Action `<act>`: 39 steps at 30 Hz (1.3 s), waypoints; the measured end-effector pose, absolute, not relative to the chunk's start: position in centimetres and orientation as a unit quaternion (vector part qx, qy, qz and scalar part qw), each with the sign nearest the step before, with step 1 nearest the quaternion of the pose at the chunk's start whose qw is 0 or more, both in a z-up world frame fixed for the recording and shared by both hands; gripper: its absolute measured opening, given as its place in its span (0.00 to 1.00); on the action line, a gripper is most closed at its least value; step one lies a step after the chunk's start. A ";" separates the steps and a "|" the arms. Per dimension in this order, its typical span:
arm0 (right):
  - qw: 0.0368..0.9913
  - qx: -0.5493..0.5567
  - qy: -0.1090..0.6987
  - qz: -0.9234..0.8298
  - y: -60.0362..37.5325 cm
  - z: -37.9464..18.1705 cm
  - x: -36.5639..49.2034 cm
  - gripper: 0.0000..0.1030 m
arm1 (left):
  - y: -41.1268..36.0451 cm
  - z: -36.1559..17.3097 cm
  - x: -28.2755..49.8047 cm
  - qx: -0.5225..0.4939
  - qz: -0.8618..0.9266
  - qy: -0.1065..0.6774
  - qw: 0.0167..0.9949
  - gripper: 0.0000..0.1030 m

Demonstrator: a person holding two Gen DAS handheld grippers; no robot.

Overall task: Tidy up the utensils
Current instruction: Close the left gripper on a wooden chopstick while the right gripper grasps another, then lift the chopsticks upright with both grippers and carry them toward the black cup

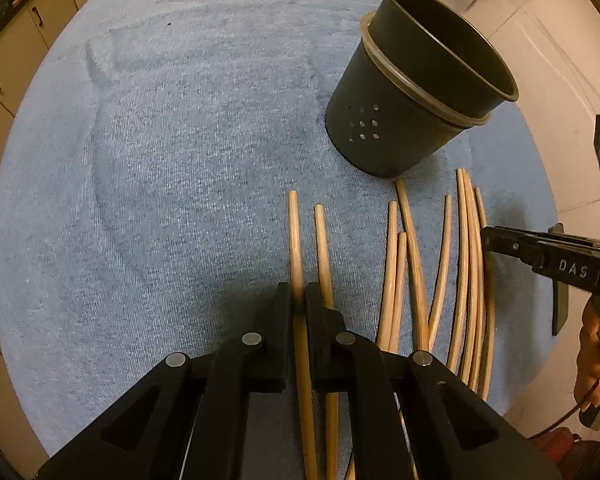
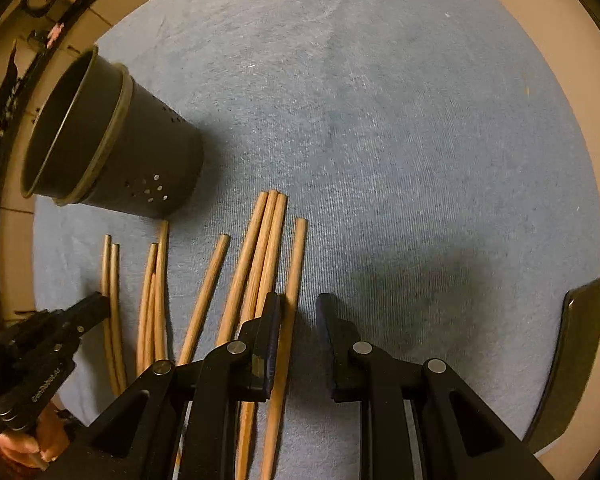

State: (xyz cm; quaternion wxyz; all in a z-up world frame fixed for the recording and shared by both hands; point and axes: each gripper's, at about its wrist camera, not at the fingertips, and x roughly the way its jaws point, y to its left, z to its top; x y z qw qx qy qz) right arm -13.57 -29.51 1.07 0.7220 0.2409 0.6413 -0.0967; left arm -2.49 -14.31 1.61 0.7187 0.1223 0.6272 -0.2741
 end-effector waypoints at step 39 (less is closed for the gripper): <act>0.909 0.191 0.369 -0.044 -24.6 17.2 -22.3 0.06 | -5.6 17.0 -9.0 0.023 -0.291 0.429 0.855 0.06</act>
